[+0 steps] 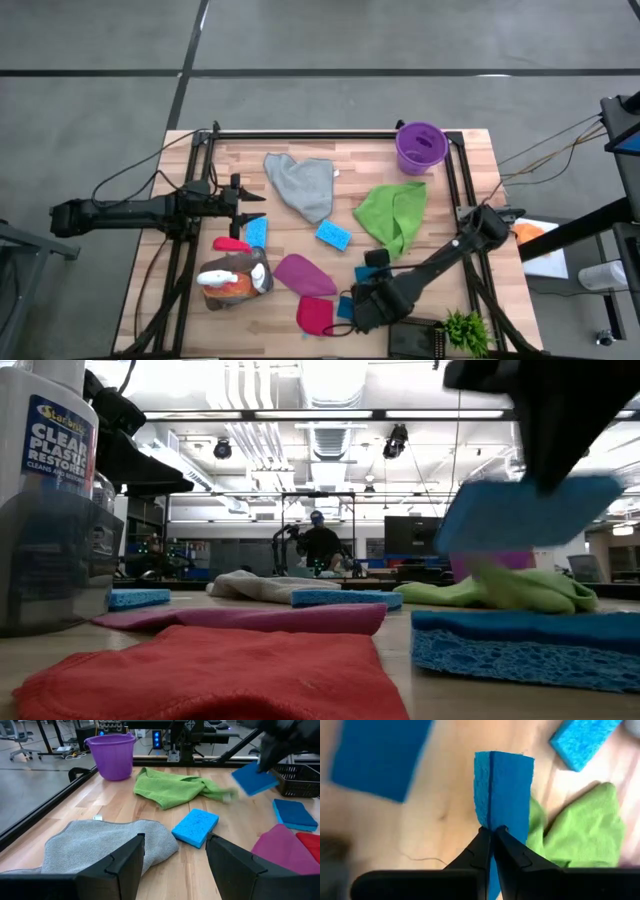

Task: Pick & Place Kitchen Items
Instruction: Put the top blue sponge into the black bin

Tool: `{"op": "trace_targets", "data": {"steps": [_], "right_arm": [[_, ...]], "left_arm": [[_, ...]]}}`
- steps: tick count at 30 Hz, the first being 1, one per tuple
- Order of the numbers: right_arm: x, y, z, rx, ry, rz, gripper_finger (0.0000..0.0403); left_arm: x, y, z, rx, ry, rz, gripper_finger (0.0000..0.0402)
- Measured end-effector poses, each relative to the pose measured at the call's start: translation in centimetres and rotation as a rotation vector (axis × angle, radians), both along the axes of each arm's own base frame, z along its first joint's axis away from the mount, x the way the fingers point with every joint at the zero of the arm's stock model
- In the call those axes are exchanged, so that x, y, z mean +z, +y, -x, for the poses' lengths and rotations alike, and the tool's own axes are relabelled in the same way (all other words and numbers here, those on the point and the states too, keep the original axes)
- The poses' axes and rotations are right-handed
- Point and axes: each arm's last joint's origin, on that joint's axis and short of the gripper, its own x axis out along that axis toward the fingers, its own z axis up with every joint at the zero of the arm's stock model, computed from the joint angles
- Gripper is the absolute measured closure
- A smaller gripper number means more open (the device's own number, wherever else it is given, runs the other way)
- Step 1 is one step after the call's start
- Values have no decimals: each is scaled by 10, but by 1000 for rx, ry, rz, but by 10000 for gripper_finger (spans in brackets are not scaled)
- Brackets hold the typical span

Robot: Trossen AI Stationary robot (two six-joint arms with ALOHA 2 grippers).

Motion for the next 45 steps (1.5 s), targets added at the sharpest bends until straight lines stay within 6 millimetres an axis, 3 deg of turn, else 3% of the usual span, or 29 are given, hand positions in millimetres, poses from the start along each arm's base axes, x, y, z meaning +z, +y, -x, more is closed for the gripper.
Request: {"op": "trace_targets", "data": {"steps": [10,15,20,26,45], "right_arm": [[70,36,22,-14,46,-249,385],[83,58,40,-87,81,-362,385],[82,74,56,-155,129,-402,385],[77,79,57,-164,133,-399,385],[10,104,38,-112,268,-316,385]], "left_arm": [[0,0,0,0,0,0,188],[0,0,0,0,0,0,188],[0,0,0,0,0,0,188],[0,0,0,0,0,0,188],[0,0,0,0,0,0,187]]}}
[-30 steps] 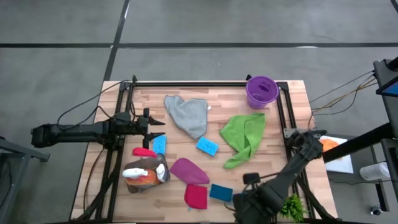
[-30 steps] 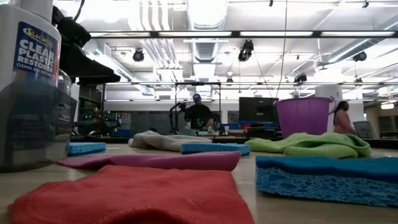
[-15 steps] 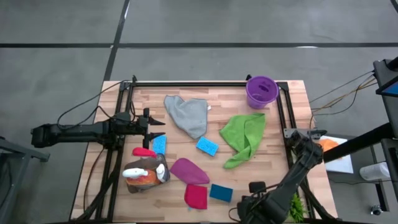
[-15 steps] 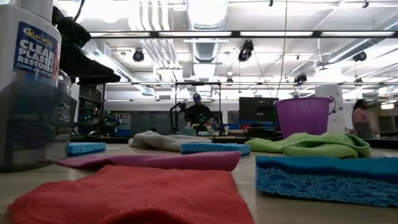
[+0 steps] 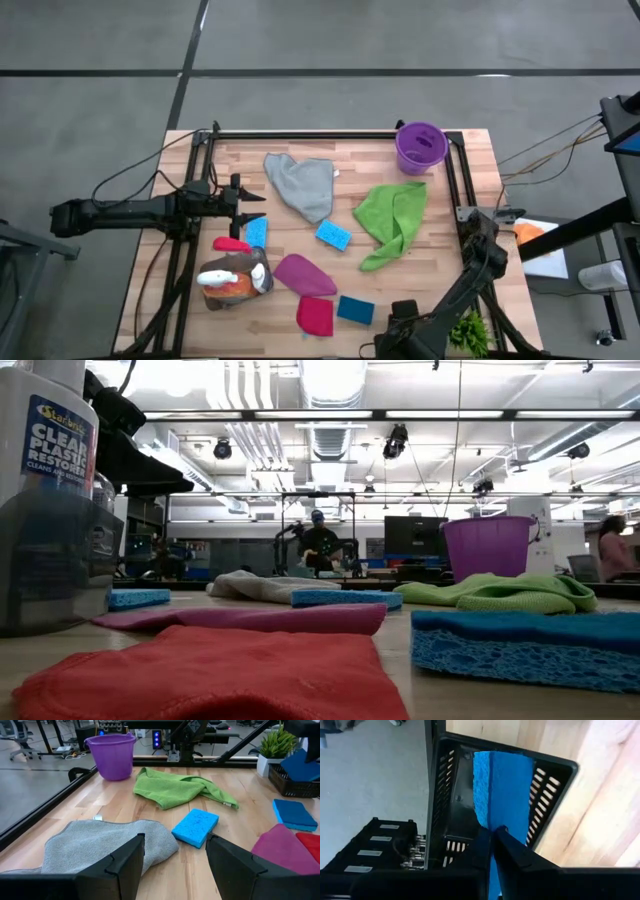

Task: Pick & Place Kitchen Items
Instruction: Put the top blue sponge into the black bin

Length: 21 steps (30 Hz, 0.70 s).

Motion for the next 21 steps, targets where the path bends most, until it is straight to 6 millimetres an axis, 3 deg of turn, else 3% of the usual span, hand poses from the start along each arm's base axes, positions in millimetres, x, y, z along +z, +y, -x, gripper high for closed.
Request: {"op": "trace_targets", "data": {"steps": [7,21], "right_arm": [[-17,5,-2,17,59,0,385],[-17,2,-1,-30,37,69,382]], "left_arm": [[0,0,0,0,0,0,187],[0,0,0,0,0,0,187]]}}
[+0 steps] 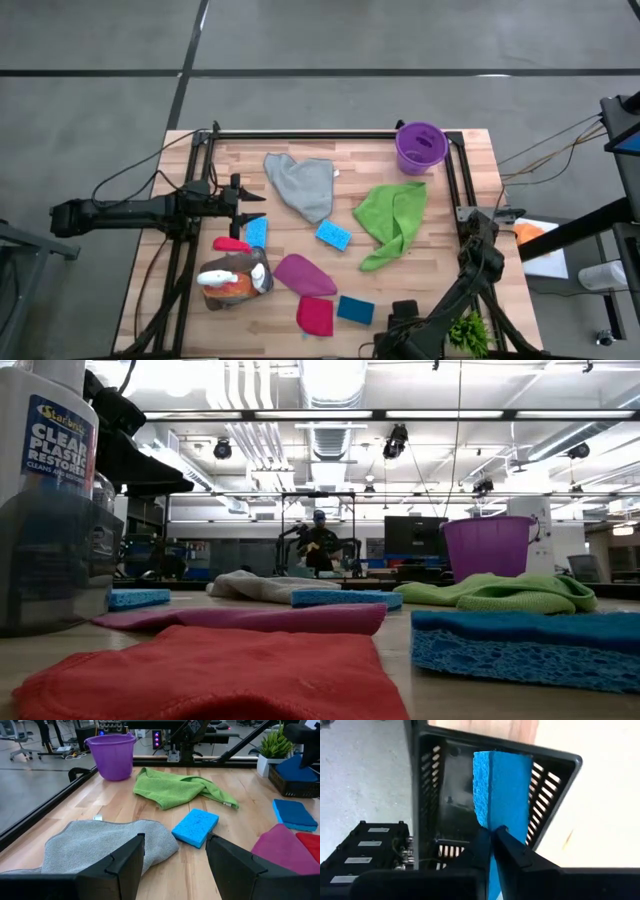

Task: Pick & Place Kitchen Items
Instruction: Put the top blue sponge into the black bin, then put the blue sponge into the black bin

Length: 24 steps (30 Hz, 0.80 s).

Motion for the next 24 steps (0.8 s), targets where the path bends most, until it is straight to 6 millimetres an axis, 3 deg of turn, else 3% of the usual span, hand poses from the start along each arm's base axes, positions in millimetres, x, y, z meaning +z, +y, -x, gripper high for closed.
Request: {"op": "trace_targets", "data": {"steps": [4,14,19,24], "right_arm": [[0,-1,1,-19,7,23,339],[1,-1,2,-28,17,16,154],[6,-3,2,-22,-15,26,124],[17,-9,-5,49,-207,97,122]], "left_arm": [[0,0,0,0,0,0,187],[0,0,0,0,0,0,187],[0,0,0,0,0,0,187],[0,0,0,0,0,0,187]]}}
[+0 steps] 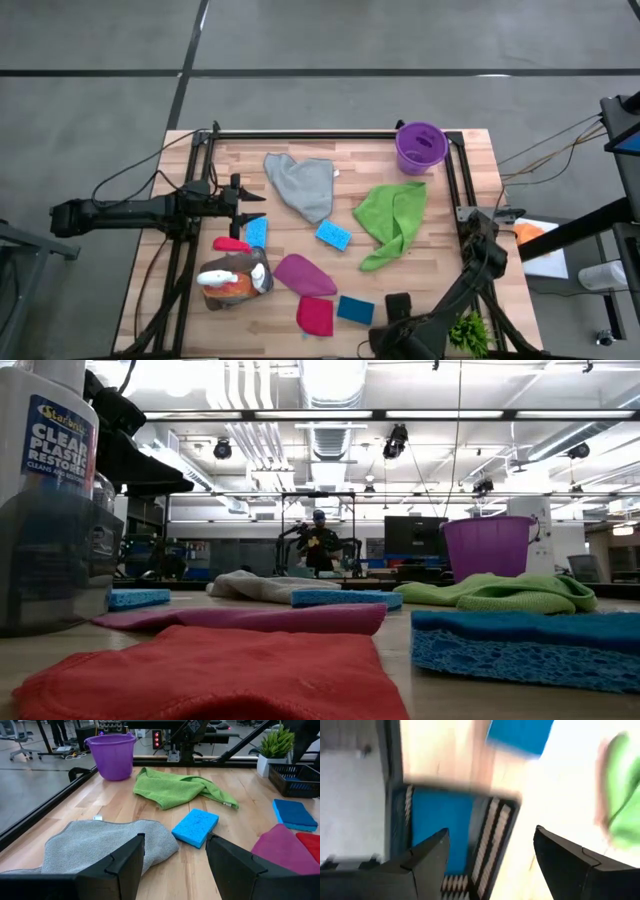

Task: Pick & Place Kitchen Items
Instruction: Put the blue sponge into the black bin

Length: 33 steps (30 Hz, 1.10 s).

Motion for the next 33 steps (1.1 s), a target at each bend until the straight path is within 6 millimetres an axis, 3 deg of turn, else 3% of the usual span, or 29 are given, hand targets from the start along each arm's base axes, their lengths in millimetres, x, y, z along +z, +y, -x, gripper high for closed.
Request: {"op": "trace_targets", "data": {"steps": [10,16,24,33], "right_arm": [[3,-11,-48,96,-331,-39,122],[-25,-28,-68,73,-352,-21,122],[-65,-41,-69,49,-306,-48,122],[-86,-44,-61,-22,-285,-40,136]], "left_arm": [[-2,0,0,0,17,3,188],[-5,0,1,0,50,10,188],[-5,0,1,0,54,11,188],[-5,0,1,0,52,10,188]]}}
